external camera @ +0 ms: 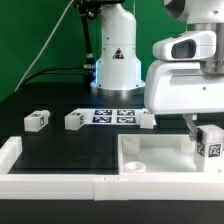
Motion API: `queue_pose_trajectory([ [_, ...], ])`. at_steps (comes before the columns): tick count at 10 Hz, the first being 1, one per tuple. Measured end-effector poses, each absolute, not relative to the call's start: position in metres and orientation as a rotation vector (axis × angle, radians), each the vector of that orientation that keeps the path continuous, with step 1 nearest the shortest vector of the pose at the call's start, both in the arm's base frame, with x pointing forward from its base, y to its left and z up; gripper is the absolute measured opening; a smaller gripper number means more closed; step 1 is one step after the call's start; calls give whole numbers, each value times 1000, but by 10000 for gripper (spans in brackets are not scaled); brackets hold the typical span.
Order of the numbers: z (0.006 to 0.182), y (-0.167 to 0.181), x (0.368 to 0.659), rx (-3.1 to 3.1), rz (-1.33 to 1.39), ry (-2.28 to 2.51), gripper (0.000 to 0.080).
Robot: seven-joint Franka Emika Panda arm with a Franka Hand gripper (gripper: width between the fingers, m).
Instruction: Assemble one leg
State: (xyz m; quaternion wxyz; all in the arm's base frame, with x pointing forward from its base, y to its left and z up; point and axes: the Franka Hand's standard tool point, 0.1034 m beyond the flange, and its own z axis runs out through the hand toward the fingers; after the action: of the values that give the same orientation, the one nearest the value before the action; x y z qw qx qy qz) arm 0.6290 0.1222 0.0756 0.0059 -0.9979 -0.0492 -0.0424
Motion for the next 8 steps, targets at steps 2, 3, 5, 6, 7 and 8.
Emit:
queue_pose_trajectory([
  [2,76,122,629,-3123,-132,-85,291],
  [3,76,122,629,-3118,-130,82,291],
  [5,75,119,628,-3075,-127,520,291],
  [6,76,114,628,-3061,-133,679,295],
  [7,75,108,627,-3046,-141,802,295],
  [8,75,103,626,-3030,-149,896,301],
])
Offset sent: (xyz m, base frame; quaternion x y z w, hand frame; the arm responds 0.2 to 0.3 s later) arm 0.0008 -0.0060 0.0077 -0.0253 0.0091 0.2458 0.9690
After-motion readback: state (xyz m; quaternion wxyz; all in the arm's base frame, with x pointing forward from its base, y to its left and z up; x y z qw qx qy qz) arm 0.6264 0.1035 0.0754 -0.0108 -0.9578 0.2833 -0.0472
